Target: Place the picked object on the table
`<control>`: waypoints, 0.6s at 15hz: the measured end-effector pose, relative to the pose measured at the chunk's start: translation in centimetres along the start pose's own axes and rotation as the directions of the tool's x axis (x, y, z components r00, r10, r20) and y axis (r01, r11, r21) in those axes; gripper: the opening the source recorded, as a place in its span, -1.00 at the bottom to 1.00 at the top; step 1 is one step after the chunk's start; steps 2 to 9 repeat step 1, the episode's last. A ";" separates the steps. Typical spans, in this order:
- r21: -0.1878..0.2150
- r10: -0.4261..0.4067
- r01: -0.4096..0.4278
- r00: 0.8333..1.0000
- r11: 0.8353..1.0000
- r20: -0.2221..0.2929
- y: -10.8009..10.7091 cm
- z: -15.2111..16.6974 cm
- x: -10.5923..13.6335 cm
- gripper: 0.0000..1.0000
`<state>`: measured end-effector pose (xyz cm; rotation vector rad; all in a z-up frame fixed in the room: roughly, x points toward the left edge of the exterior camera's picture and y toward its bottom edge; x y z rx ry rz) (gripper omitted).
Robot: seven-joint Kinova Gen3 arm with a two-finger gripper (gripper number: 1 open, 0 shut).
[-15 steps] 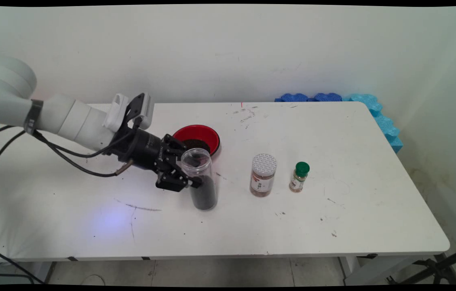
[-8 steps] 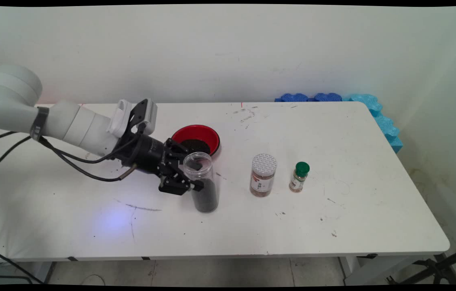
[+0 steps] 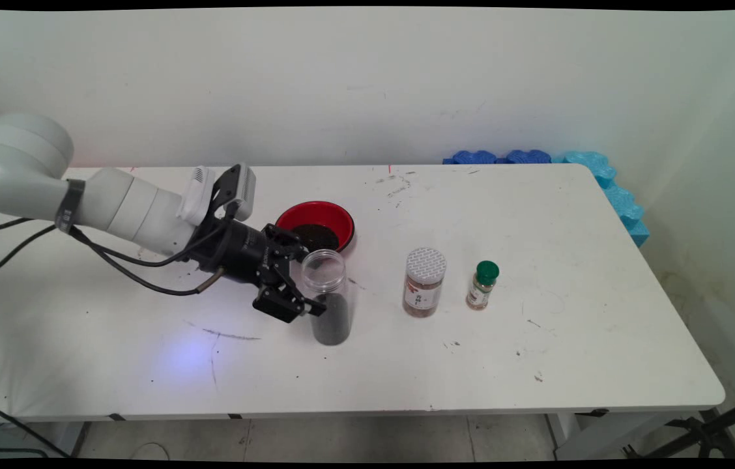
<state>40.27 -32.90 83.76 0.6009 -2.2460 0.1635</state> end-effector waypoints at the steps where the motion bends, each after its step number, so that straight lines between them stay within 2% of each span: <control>1: 0.000 -0.002 0.002 1.000 1.000 -0.001 0.0 0.0 0.0 1.00; 9: 0.000 -0.002 0.002 1.000 1.000 -0.001 0.0 0.0 0.0 1.00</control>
